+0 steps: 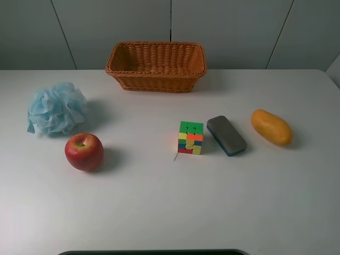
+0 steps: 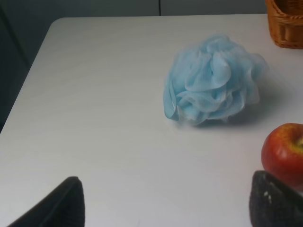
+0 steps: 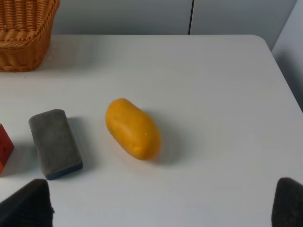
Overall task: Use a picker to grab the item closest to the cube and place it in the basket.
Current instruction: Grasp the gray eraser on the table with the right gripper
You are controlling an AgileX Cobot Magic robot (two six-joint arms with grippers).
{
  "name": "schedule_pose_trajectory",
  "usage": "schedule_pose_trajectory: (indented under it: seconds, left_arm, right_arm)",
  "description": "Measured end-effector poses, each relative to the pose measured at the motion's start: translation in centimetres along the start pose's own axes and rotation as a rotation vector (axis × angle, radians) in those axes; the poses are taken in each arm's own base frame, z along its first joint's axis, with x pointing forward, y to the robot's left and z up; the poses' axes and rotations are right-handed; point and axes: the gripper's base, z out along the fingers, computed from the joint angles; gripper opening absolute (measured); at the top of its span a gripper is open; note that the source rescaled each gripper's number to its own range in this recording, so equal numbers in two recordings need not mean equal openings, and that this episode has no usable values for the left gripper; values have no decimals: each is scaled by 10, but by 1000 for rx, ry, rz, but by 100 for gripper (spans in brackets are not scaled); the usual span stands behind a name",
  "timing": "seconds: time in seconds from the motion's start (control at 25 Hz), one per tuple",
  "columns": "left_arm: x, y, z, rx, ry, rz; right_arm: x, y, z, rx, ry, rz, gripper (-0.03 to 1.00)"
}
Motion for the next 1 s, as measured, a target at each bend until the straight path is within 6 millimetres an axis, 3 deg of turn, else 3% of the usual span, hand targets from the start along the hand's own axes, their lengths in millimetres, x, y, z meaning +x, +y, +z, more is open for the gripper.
schedule_pose_trajectory:
  seconds: [0.4, 0.6, 0.76, 0.88, 1.0]
  left_arm:
    - [0, 0, 0, 0, 0, -2]
    - [0, 0, 0, 0, 0, -2]
    - [0, 0, 0, 0, 0, -2]
    - [0, 0, 0, 0, 0, -2]
    - [0, 0, 0, 0, 0, -2]
  right_arm:
    - [-3, 0, -2, 1, -8, -53, 100]
    - [-47, -1, 5, -31, 85, -172, 100]
    - [-102, 3, 35, -141, 204, -261, 100]
    - [-137, 5, 72, -216, 306, -298, 100]
    - [-157, 15, 119, -292, 417, -352, 100]
